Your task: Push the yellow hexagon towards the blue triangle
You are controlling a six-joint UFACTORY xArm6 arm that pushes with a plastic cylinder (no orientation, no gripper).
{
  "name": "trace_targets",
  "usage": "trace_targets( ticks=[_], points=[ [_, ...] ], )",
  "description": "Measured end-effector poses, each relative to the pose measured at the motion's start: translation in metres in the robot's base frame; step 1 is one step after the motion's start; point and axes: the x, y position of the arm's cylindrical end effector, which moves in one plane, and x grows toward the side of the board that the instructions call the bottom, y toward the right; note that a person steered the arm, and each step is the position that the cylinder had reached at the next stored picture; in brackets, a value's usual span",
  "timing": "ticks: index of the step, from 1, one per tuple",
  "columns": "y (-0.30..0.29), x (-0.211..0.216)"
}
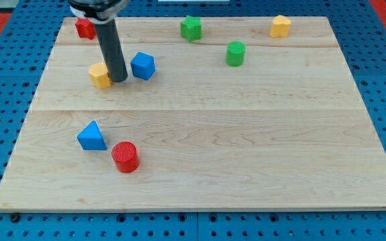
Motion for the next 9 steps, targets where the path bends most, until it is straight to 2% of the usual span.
trace_targets(
  ticks=[1,3,4,5,6,8,9],
  points=[
    [-0.029,-0.022],
    [-0.047,-0.002],
    [-0.063,-0.044],
    [-0.088,-0.004],
    [-0.076,0.019],
    [-0.092,-0.016],
    [-0.092,-0.017]
  ],
)
